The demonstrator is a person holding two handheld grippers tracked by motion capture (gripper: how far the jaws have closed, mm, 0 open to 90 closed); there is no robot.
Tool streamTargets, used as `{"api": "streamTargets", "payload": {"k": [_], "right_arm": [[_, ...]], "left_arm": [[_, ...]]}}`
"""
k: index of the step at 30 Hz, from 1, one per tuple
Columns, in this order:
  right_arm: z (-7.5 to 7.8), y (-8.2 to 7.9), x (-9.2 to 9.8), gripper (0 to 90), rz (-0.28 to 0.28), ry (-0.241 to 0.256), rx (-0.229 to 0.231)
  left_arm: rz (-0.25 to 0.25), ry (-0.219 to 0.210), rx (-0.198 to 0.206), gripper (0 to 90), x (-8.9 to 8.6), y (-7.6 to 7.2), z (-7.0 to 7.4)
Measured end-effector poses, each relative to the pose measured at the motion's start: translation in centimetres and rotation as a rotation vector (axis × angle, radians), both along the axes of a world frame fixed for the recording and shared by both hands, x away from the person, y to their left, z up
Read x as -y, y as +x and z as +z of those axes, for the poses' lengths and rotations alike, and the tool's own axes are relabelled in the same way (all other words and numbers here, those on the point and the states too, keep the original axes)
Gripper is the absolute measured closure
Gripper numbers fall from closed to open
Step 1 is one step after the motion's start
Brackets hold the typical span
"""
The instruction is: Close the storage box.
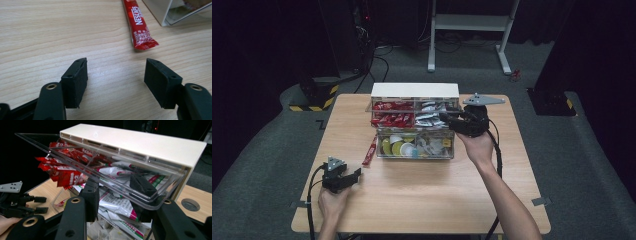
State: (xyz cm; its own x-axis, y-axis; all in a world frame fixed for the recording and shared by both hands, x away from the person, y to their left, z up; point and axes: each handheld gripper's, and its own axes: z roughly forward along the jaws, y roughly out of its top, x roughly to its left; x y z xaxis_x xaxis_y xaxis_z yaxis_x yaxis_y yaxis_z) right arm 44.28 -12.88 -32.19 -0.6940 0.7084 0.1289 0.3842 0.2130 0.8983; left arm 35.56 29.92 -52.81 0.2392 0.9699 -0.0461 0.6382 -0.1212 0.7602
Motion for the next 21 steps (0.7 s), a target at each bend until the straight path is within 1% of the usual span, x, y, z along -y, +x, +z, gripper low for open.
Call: {"api": "streamTargets", "payload": {"k": [2,4,7,11,12,13,15,17,21], "right_arm": [[-0.3,-0.2,0.0,60.3,0.001,-0.003,-0.010],[-0.5,-0.4,0.1,60.4,0.003,-0.001,-0.006],[-0.8,-0.6,0.1,60.3,0.006,-0.001,-0.002],[-1.0,-0.7,0.1,60.3,0.006,-0.002,-0.008],[-1.3,-0.7,0.1,59.0,0.007,-0.002,-0.011],[-1.4,-0.7,0.2,58.6,-0.001,-0.015,-0.010],[-1.5,-0.8,0.3,58.5,-0.008,-0.017,-0.011],[-1.7,-0.8,1.1,57.7,-0.026,-0.008,-0.018],[-2.0,-1.0,2.0,57.7,-0.038,-0.013,-0.017]], "left_arm": [[-0.002,0.045,-0.001,33.7,0.3,-0.1,0.0],[-0.005,0.047,-0.003,31.9,0.5,-0.1,0.0],[-0.006,0.048,-0.002,31.7,0.4,-0.1,0.0],[-0.004,0.045,-0.003,31.5,0.5,-0.1,0.0],[-0.007,0.048,-0.002,31.3,0.4,-0.1,0.0],[-0.007,0.047,-0.002,31.3,0.4,-0.1,0.0],[-0.005,0.045,-0.003,31.3,0.4,-0.1,0.0],[-0.008,0.047,-0.003,31.1,0.4,-0.1,0.0],[-0.008,0.046,-0.003,31.0,0.4,-0.1,0.0]]}}
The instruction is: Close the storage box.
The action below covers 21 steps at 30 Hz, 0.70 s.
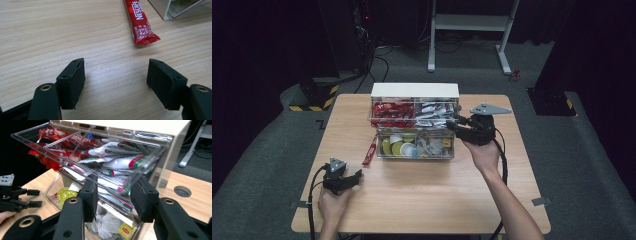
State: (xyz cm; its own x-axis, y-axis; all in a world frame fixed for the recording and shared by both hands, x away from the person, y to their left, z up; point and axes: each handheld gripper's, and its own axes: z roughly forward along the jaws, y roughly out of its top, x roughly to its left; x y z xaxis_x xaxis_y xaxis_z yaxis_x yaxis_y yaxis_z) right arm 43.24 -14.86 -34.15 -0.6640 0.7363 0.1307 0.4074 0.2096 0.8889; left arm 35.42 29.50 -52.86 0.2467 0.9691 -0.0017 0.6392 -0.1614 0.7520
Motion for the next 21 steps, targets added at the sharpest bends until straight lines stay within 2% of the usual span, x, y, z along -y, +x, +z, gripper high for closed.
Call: {"api": "streamTargets", "payload": {"k": [5,21], "right_arm": [[-0.2,-0.2,0.7,57.6,-0.004,0.009,-0.001],[-0.3,-1.2,3.1,57.5,-0.040,0.029,0.037]], "left_arm": [[0.000,0.000,0.000,31.0,0.0,0.0,0.0],[0.007,-0.013,-0.001,31.4,-0.1,-0.1,0.0]]}}
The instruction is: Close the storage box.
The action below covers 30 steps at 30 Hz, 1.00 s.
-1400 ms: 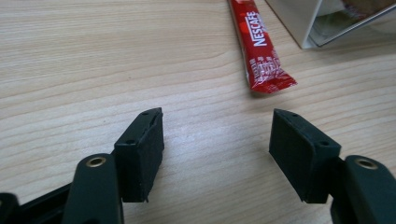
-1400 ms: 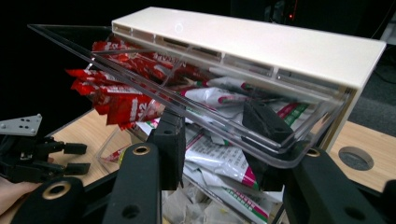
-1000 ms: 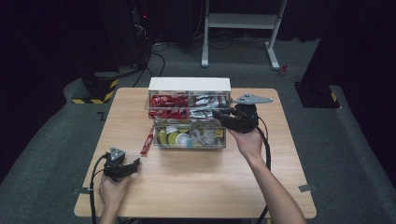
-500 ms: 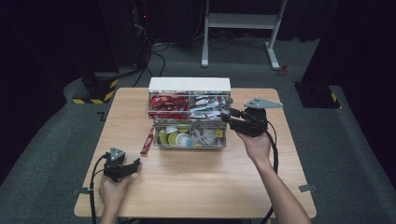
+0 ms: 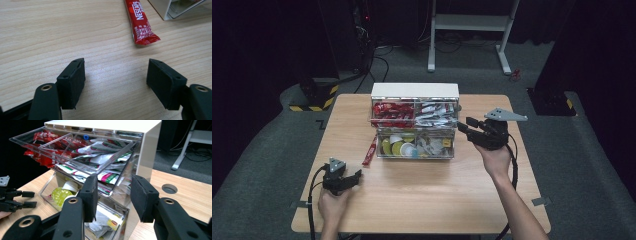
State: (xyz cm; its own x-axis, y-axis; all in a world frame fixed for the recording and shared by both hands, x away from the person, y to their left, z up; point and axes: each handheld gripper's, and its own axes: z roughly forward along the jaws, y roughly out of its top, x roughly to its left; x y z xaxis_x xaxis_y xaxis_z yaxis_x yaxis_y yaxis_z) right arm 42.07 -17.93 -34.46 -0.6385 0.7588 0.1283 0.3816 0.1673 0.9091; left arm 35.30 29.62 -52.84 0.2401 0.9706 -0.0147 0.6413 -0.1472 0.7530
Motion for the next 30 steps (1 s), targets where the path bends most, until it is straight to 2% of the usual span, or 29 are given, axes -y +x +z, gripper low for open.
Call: {"api": "streamTargets", "payload": {"k": [3,5,10,24,30], "right_arm": [[0.1,-0.1,0.4,57.7,-0.010,0.003,0.005],[0.2,-0.3,0.9,57.4,-0.018,0.026,0.017],[0.5,-0.7,2.0,57.1,-0.038,0.046,0.038],[-0.1,-1.3,4.2,56.8,-0.081,0.061,0.046],[-0.8,-1.5,5.7,56.8,-0.114,0.073,0.040]], "left_arm": [[0.000,0.000,0.001,31.4,0.0,0.0,0.0],[0.001,-0.001,0.001,31.4,0.0,0.0,0.0],[0.000,-0.010,0.001,31.5,-0.1,0.0,0.0],[0.000,-0.009,-0.001,31.6,-0.1,0.0,0.0],[0.001,-0.011,0.000,31.6,-0.1,0.0,0.0]]}}
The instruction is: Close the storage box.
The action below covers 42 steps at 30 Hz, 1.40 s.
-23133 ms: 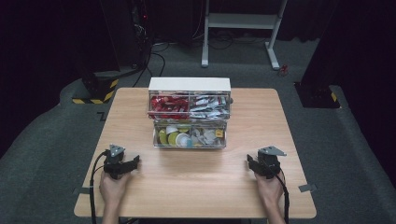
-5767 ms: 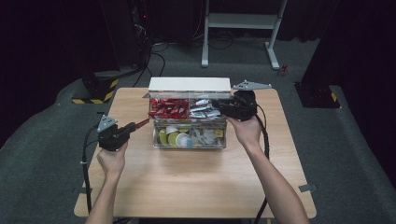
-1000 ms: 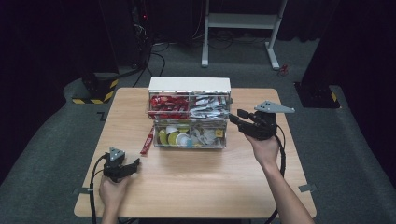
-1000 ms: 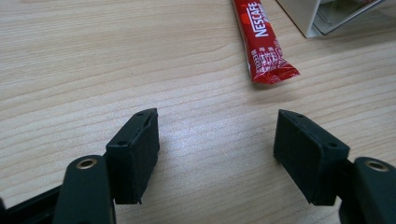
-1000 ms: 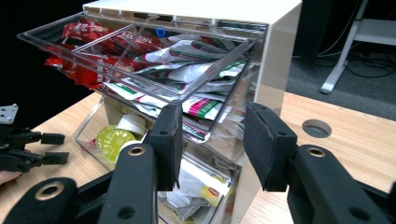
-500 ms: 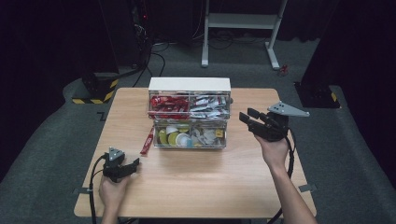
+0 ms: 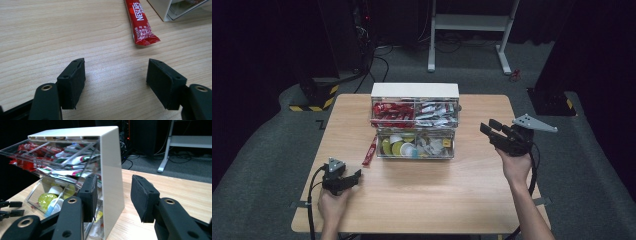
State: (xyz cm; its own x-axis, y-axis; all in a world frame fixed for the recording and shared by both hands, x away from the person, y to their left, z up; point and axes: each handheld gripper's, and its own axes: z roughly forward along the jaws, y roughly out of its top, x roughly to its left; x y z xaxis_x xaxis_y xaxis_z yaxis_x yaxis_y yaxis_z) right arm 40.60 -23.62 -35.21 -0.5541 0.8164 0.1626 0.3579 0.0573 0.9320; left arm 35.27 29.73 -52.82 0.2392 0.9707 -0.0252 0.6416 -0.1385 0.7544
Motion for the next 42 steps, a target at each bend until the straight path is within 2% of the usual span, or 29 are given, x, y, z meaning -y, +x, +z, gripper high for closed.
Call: {"api": "streamTargets", "payload": {"k": [7,20,28,37,38,42], "right_arm": [[-0.7,-0.4,1.3,56.4,-0.026,0.006,-0.003],[-3.1,-0.8,3.7,54.2,-0.088,0.019,-0.036],[-4.8,-0.9,4.5,53.4,-0.112,-0.011,-0.066],[-7.4,-0.6,5.0,52.4,-0.152,-0.032,-0.104],[-8.0,-0.4,5.1,51.8,-0.165,-0.043,-0.110],[-9.0,-0.1,5.1,51.2,-0.187,-0.077,-0.119]], "left_arm": [[0.000,0.000,0.000,31.6,0.0,0.0,0.0],[0.000,0.001,0.000,31.6,0.0,0.0,0.0],[0.000,0.000,0.000,31.6,0.0,0.0,0.0],[0.001,0.000,0.000,31.6,0.0,0.0,0.0],[0.000,0.001,0.000,31.6,0.0,0.0,0.0],[0.001,0.000,0.000,31.6,0.0,0.0,0.0]]}}
